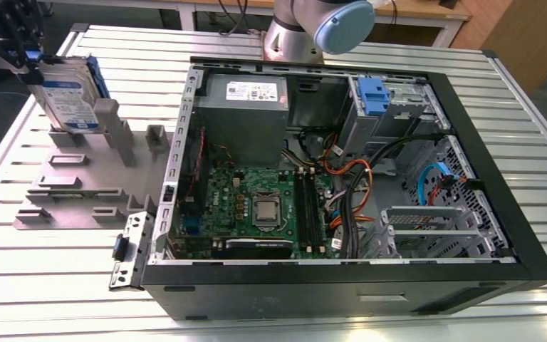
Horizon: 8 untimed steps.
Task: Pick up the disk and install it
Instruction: 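Pick up the disk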
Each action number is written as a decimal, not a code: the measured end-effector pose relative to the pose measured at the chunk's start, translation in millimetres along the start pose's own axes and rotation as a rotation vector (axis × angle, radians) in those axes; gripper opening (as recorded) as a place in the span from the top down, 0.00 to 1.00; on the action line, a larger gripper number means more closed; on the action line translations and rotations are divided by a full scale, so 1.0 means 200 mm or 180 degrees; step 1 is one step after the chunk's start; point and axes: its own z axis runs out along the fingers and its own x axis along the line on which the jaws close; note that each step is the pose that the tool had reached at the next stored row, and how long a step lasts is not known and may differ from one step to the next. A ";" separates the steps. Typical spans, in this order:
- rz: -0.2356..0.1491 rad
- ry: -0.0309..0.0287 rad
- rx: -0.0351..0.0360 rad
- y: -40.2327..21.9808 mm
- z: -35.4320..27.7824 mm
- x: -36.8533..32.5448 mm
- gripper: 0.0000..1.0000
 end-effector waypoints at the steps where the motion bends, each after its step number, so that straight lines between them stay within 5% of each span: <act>1: 0.0000 0.0000 0.0000 0.000 -0.002 0.000 0.64; 8: 0.0000 0.0000 0.0001 0.000 -0.021 0.001 0.64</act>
